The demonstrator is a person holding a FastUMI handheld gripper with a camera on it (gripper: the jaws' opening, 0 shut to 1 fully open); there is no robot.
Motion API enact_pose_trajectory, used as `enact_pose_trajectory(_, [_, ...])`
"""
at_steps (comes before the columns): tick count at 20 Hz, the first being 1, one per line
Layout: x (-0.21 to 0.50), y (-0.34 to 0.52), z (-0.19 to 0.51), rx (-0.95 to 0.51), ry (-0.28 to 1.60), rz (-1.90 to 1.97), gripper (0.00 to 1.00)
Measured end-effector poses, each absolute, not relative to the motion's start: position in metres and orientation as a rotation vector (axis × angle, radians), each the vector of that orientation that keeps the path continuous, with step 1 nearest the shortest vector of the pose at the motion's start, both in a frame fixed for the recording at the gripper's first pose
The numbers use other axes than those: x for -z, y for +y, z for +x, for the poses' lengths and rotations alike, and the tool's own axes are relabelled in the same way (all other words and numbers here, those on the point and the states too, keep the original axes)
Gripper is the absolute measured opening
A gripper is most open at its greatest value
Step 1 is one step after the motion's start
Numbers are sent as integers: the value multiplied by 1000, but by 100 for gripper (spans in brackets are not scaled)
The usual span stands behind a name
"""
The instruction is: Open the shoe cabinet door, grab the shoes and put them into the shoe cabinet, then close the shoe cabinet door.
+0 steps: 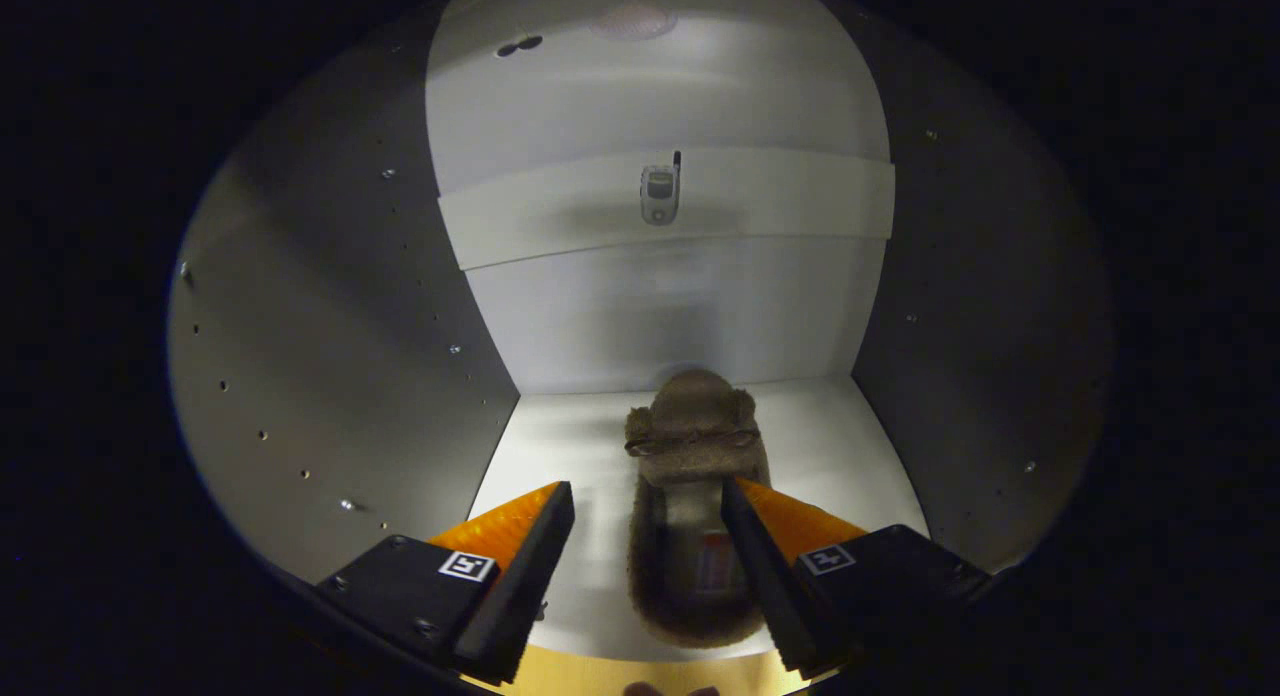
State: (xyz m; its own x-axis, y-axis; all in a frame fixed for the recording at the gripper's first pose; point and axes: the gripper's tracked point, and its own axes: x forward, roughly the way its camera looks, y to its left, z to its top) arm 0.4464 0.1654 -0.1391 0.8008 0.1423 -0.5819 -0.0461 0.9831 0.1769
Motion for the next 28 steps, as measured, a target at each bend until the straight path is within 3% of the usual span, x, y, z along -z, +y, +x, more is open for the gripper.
enact_pose_trajectory(2, [123,156,440,-88,579,135,99])
enact_pose_trajectory(14, [9,133,318,-84,228,120,99])
enact_pose_trajectory(28, [-21,93,103,-108,60,95,98])
